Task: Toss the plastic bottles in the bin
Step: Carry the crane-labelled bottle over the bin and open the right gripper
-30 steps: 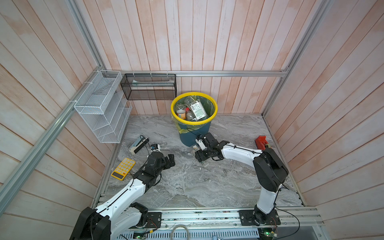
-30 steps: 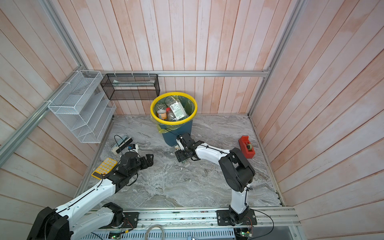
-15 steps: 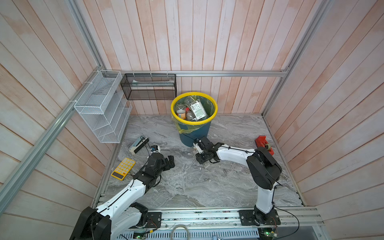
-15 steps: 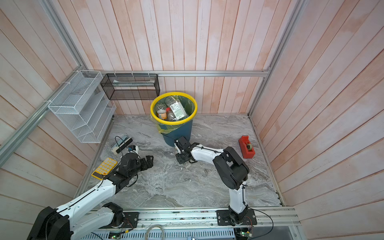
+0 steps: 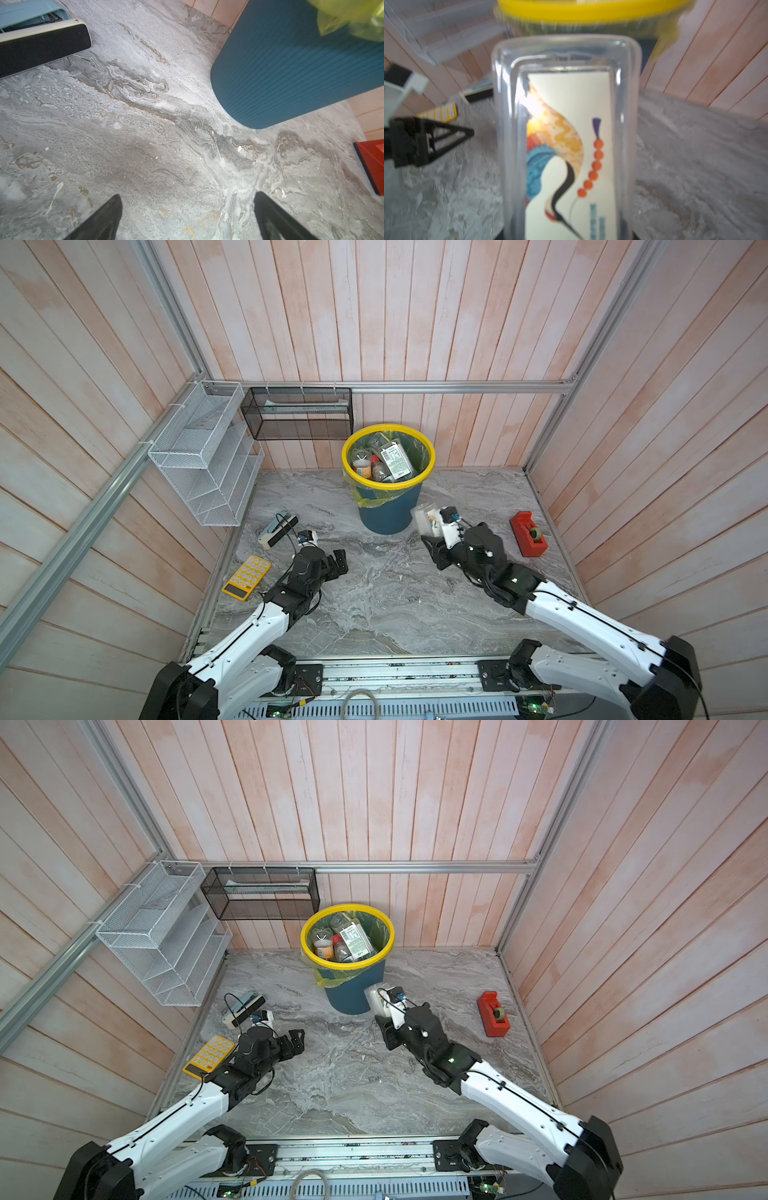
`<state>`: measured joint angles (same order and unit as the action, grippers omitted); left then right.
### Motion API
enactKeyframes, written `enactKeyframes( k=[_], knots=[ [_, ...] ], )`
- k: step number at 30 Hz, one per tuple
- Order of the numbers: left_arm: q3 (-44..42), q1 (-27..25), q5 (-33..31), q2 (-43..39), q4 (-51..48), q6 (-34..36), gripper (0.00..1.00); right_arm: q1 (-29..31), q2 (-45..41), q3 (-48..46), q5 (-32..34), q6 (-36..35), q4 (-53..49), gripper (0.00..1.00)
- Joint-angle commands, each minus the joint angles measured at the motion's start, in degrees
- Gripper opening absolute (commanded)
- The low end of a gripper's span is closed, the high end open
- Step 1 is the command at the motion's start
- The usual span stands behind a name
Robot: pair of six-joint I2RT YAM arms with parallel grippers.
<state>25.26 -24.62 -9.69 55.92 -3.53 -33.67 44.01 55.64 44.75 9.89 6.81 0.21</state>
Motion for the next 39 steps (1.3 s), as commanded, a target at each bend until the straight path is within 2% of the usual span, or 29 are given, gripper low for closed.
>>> enactKeyframes(
  k=[1, 8, 9, 14, 18, 21, 22, 25, 27, 29, 33, 35, 37, 39],
  knots=[
    [-0.7, 0.4, -1.5, -2.1, 1.3, 0.1, 1.00, -2.8, -4.5, 4.0, 6.2, -5.2, 9.3, 0.34],
    [-0.9, 0.4, -2.1, -6.2, 0.2, 1.9, 1.00, -7.1, -5.5, 14.6, 2.6, -10.8, 26.7, 0.35],
    [-1.1, 0.4, -2.2, -6.7, 0.1, 2.0, 1.00, -7.2, -4.8, 15.7, 1.6, -10.8, 28.8, 0.39],
    [-1.5, 0.4, -2.1, -7.5, 0.1, 2.5, 1.00, -7.9, 7.1, 25.8, -5.7, -8.2, 26.7, 0.41],
    [-0.7, 0.4, -1.5, -6.1, 0.0, 2.8, 1.00, -8.2, 24.0, 38.5, -13.7, -3.5, 16.8, 0.43],
    [0.1, 0.4, -0.8, -4.8, -0.2, 3.3, 1.00, -8.2, 38.6, 51.6, -19.3, -2.4, 4.2, 0.47],
    [0.4, 0.4, -0.7, -4.3, -0.6, 3.6, 1.00, -8.1, 43.3, 56.7, -20.7, -3.0, -0.8, 0.52],
    [0.8, 0.4, -0.8, -3.7, -1.6, 4.1, 1.00, -7.9, 54.4, 71.3, -19.7, -5.5, -16.1, 0.63],
    [0.6, 0.4, -0.9, -3.9, -2.1, 4.2, 1.00, -7.9, 58.1, 77.3, -18.2, -7.3, -22.7, 0.67],
    [0.3, 0.4, -0.9, -4.5, -2.2, 4.1, 1.00, -7.9, 58.3, 78.4, -16.0, -8.5, -24.7, 0.70],
    [-0.6, 0.4, -0.9, -5.3, -1.9, 3.7, 1.00, -8.0, 53.4, 73.6, -12.5, -9.4, -21.2, 0.74],
    [-0.4, 0.4, -1.0, -5.1, -2.0, 3.8, 1.00, -7.9, 51.3, 72.8, -10.6, -9.5, -20.6, 0.85],
    [0.0, 0.4, -0.9, -4.7, -2.2, 4.0, 1.00, -8.0, 49.5, 72.7, -8.4, -9.2, -20.5, 0.89],
    [0.4, 0.4, -0.8, -4.2, -2.3, 4.2, 1.00, -8.0, 47.6, 72.2, -6.7, -9.1, -20.1, 0.97]
  ],
)
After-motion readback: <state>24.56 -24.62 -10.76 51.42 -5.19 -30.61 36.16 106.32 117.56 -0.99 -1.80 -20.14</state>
